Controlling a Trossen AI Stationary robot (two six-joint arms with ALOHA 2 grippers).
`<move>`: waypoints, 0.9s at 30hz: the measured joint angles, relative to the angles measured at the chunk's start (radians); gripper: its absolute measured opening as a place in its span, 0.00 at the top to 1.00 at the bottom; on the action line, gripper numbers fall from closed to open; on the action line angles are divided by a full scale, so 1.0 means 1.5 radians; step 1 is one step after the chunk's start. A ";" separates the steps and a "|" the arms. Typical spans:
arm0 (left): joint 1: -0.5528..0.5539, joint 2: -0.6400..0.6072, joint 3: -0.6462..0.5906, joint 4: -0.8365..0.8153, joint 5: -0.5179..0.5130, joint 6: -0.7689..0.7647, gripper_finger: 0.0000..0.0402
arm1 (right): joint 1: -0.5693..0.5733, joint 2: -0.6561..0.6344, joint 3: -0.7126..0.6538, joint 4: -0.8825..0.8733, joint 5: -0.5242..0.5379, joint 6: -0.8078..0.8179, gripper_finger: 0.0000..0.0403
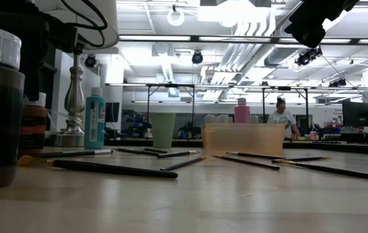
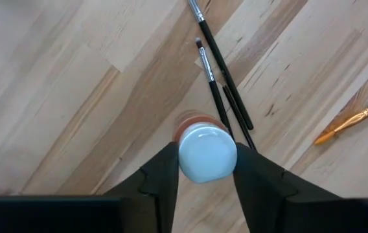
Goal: Pick & Place Paint Supplies
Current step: Put the brown paint bottle into the orange bin
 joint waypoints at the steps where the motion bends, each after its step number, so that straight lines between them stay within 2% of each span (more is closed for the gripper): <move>1: 0.000 0.000 0.000 0.000 0.000 0.000 0.69 | 0.000 0.000 0.000 0.000 0.000 0.000 0.72; 11: 0.000 -0.010 0.013 0.004 -0.003 0.014 0.70 | 0.000 0.000 0.000 0.000 0.000 0.000 0.72; 14: 0.000 -0.015 0.042 -0.009 -0.032 0.021 0.70 | 0.000 0.000 0.000 0.000 0.000 0.000 0.72; 20: 0.027 -0.005 0.123 0.001 -0.057 0.094 0.70 | 0.000 0.000 0.000 0.000 0.000 0.000 0.72; 27: 0.112 0.088 0.224 0.016 -0.048 0.247 0.70 | 0.000 0.000 0.000 0.000 0.000 0.000 0.72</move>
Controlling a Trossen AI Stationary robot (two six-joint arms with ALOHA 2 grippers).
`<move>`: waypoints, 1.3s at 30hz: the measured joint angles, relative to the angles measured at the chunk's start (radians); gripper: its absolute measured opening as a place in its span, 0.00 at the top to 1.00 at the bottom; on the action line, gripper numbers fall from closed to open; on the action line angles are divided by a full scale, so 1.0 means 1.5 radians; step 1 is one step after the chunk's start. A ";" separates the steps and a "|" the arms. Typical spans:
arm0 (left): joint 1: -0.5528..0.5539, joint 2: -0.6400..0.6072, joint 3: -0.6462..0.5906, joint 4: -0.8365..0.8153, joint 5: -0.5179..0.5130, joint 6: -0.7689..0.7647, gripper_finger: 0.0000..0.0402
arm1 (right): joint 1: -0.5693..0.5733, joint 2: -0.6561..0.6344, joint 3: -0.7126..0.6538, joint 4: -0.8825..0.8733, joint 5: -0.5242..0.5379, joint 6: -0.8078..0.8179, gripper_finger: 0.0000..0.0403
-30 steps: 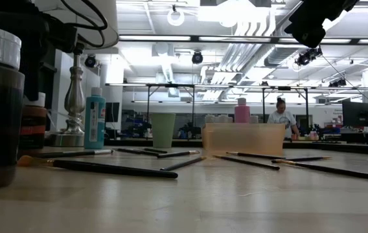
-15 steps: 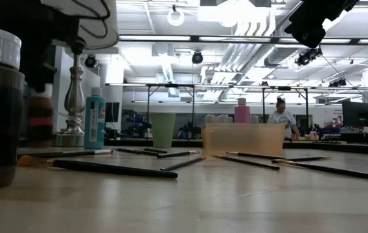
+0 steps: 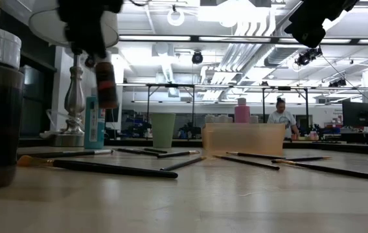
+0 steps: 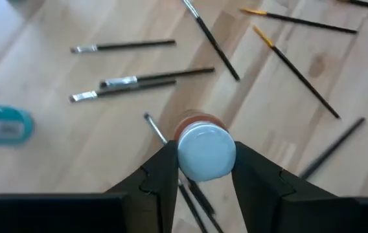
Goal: Pick & Place Paint Supplies
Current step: Put the brown paint bottle into the orange bin
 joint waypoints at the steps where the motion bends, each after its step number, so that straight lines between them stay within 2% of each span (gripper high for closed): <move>1: 0.016 0.019 0.017 0.000 0.006 0.020 0.70 | 0.000 0.000 0.000 0.000 0.000 0.000 0.72; 11: 0.158 0.218 0.226 0.066 0.066 0.192 0.70 | 0.000 0.000 0.000 0.000 0.000 0.000 0.72; 15: 0.205 0.293 0.321 0.088 0.066 0.264 0.70 | 0.000 0.000 0.000 0.000 0.000 0.000 0.72; 23: 0.272 0.424 0.467 0.135 0.100 0.342 0.70 | 0.000 0.000 0.000 0.000 0.000 0.000 0.72; 30: 0.313 0.507 0.529 0.149 0.104 0.354 0.70 | 0.000 0.000 0.000 0.001 0.000 0.000 0.72; 39: 0.359 0.556 0.535 0.163 0.134 0.398 0.70 | 0.000 0.000 0.000 0.004 0.000 0.000 0.72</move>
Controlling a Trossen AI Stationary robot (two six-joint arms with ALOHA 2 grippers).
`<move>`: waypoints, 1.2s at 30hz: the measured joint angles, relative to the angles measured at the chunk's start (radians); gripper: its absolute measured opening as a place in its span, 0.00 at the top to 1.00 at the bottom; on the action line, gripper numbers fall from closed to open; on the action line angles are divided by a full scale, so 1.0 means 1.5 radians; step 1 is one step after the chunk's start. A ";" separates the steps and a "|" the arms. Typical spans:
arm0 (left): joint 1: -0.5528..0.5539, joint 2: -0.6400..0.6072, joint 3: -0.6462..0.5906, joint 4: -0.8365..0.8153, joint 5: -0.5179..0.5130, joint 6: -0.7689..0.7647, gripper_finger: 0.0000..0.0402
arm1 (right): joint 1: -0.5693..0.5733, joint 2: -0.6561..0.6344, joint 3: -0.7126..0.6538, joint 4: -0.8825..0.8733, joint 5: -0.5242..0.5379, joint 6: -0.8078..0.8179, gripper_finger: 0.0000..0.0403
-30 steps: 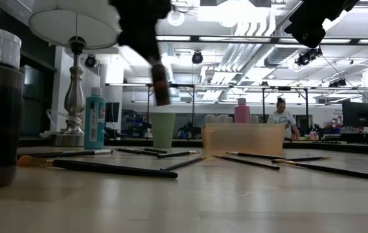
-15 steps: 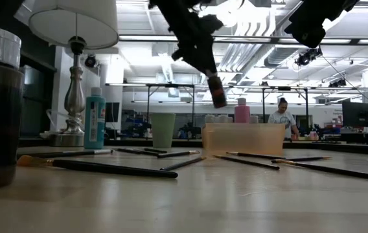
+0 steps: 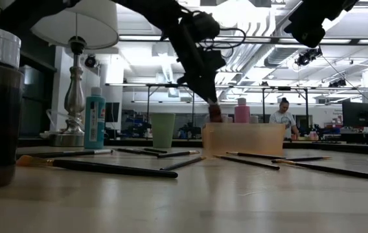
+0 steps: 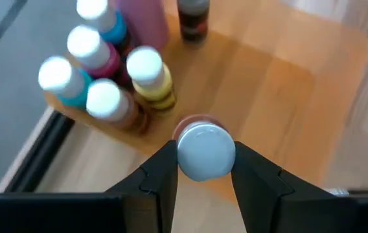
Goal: Pick & Place Paint Supplies
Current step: Put the brown paint bottle into the orange bin
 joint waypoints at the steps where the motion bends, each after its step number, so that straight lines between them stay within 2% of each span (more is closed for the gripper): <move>1: 0.005 0.000 0.000 -0.006 0.009 0.002 0.70 | 0.000 0.000 0.000 0.002 0.000 0.000 0.72; 15: 0.045 0.015 0.002 -0.002 0.053 0.001 0.70 | 0.000 0.000 0.000 0.002 0.000 0.000 0.72; 24: 0.048 0.078 0.108 -0.089 0.066 0.012 0.70 | 0.000 0.000 0.000 0.002 0.000 0.000 0.72; 36: 0.052 0.093 0.114 -0.116 0.054 0.008 0.70 | 0.000 0.000 0.000 0.002 0.000 0.000 0.72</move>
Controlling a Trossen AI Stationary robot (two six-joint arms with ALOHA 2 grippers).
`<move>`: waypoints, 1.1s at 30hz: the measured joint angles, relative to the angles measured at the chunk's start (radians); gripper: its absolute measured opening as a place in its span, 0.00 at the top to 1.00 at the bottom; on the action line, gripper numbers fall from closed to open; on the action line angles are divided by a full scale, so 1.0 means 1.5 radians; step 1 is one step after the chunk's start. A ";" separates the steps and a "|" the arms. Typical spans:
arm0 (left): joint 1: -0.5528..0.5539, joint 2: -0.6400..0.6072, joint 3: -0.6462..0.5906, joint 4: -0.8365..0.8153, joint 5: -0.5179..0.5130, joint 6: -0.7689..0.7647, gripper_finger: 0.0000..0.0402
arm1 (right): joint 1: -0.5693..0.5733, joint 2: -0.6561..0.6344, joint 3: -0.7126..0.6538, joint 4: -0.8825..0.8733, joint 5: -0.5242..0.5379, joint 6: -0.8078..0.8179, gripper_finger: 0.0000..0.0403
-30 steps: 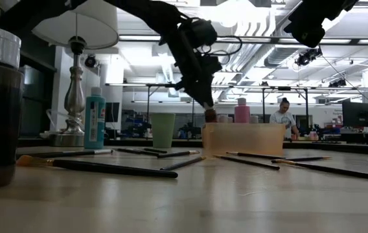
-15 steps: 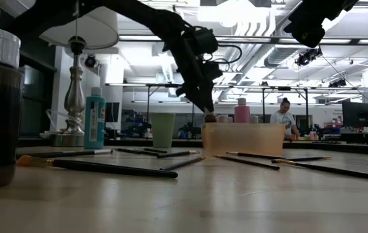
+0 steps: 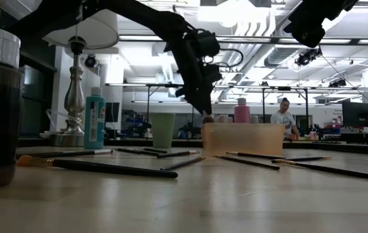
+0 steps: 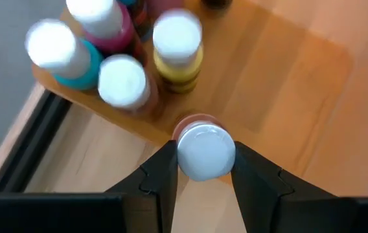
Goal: Pick & Place Paint Supplies
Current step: Put the brown paint bottle into the orange bin
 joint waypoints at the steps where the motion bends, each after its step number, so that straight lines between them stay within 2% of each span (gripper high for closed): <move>1: 0.000 0.001 0.000 -0.004 0.001 0.000 0.70 | 0.000 0.000 0.000 0.000 0.000 0.000 0.72; 30: 0.000 0.007 0.000 -0.011 -0.002 -0.015 0.70 | 0.000 0.000 0.000 0.000 0.000 0.000 0.72; 33: 0.000 0.007 0.000 -0.012 -0.002 -0.015 0.68 | 0.000 0.000 0.000 0.000 0.000 0.000 0.72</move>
